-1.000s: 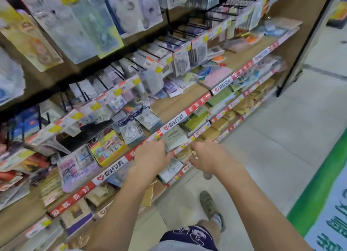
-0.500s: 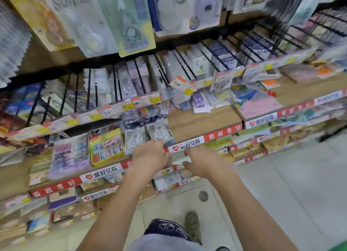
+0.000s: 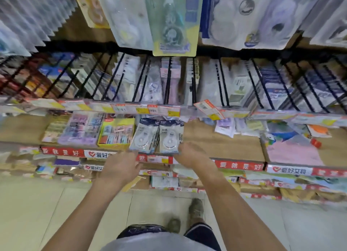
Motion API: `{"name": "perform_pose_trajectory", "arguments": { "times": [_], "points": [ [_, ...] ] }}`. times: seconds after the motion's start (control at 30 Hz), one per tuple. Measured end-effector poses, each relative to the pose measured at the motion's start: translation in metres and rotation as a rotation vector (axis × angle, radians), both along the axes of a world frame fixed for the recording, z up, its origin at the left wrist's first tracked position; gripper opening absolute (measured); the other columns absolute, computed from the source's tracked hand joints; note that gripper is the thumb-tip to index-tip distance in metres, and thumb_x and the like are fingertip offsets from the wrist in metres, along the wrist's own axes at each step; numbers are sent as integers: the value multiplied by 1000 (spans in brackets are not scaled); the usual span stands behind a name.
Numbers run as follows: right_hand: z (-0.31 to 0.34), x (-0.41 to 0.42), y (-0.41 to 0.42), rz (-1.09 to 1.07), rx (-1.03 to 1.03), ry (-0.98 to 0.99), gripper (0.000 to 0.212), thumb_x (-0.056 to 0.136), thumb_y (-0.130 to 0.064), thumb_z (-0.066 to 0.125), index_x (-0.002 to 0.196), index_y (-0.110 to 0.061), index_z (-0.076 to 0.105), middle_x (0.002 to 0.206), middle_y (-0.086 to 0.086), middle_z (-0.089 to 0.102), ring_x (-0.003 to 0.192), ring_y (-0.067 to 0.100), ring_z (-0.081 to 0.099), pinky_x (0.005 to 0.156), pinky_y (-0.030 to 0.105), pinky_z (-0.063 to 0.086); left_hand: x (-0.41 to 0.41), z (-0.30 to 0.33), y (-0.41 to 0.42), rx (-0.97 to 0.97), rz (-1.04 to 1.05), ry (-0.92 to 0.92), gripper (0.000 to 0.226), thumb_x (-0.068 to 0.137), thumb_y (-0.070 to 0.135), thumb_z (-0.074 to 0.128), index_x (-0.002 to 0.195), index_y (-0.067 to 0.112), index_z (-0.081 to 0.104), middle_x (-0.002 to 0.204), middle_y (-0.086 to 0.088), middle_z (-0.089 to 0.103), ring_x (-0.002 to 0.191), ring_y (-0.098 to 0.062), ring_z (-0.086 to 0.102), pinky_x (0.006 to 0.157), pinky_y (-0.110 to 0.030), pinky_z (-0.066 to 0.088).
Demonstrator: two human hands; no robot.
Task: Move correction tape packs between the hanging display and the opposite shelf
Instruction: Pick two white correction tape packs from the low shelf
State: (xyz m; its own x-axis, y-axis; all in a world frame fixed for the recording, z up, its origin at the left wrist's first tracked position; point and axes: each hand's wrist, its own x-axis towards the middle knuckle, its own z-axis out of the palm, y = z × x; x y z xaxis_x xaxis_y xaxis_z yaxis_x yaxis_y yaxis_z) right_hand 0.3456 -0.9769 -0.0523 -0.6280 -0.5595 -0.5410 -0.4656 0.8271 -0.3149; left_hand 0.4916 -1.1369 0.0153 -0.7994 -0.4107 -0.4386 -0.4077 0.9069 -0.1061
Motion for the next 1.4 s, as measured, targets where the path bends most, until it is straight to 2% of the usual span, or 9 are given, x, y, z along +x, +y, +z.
{"name": "perform_pose_trajectory", "arguments": {
  "times": [0.13, 0.4, 0.57, 0.7, 0.83, 1.03, 1.13, 1.3, 1.4],
  "points": [
    [-16, -18, -17, -33, -119, 103, 46, 103, -42, 46, 123, -2, 54, 121, 20, 61, 113, 37, 59, 86, 40, 49, 3, -3, 10, -7, 76, 43, 38, 100, 46, 45, 128, 23, 57, 123, -1, 65, 112, -25, 65, 81, -35, 51],
    [-56, -33, -33, -151, -106, 196, 82, 96, -68, 36, 136, 3, 46, 130, 20, 55, 117, 37, 54, 92, 43, 49, -13, -10, 30, 14, 115, 65, 38, 101, 41, 46, 132, 22, 53, 128, -3, 61, 118, -27, 61, 91, -37, 48],
    [-63, -36, -40, -277, -152, 77, 90, 90, -74, 45, 138, 1, 45, 136, 18, 51, 125, 36, 51, 98, 44, 46, -9, -16, 31, 92, 167, 152, 39, 102, 39, 46, 138, 26, 49, 128, 0, 62, 119, -25, 60, 88, -35, 47],
    [-69, -38, -37, -363, -213, -18, 83, 83, -67, 64, 137, -7, 46, 134, 13, 52, 124, 34, 52, 100, 45, 47, 5, -24, 21, 124, 214, 166, 39, 102, 39, 47, 137, 24, 52, 129, 1, 64, 114, -25, 63, 83, -34, 49],
    [-77, -42, -31, -491, -388, -91, 63, 78, -51, 78, 120, -10, 56, 116, 10, 61, 106, 33, 61, 89, 47, 54, 12, -29, 16, 146, 253, 162, 40, 103, 38, 48, 139, 22, 51, 130, -1, 63, 116, -27, 60, 87, -36, 48],
    [-73, -51, -10, -751, -597, -528, 26, 92, -26, 72, 110, -7, 67, 92, 3, 69, 78, 15, 63, 57, 18, 46, 2, -47, 18, 315, 233, 222, 41, 99, 36, 54, 137, 21, 57, 130, -4, 65, 116, -26, 62, 90, -38, 52],
    [-73, -52, 12, -812, -667, -655, 12, 94, -26, 70, 104, -18, 68, 102, 4, 74, 83, 13, 69, 68, 24, 56, -15, -52, 29, 331, 209, 229, 40, 99, 34, 56, 136, 20, 58, 128, -5, 66, 115, -26, 62, 88, -35, 50],
    [-75, -51, 54, -840, -743, -651, 14, 94, -29, 70, 106, -22, 69, 97, -3, 76, 86, 19, 72, 83, 38, 59, -53, -66, 41, 348, 206, 261, 34, 99, 31, 56, 128, 15, 62, 123, -9, 63, 108, -28, 63, 82, -34, 49],
    [-68, -47, 78, -878, -805, -614, 10, 95, -25, 69, 104, -24, 70, 96, -8, 76, 85, 9, 72, 71, 22, 57, -76, -84, 43, 362, 231, 258, 34, 99, 28, 55, 129, 11, 60, 124, -11, 61, 113, -30, 59, 87, -37, 49]
  ]
}}
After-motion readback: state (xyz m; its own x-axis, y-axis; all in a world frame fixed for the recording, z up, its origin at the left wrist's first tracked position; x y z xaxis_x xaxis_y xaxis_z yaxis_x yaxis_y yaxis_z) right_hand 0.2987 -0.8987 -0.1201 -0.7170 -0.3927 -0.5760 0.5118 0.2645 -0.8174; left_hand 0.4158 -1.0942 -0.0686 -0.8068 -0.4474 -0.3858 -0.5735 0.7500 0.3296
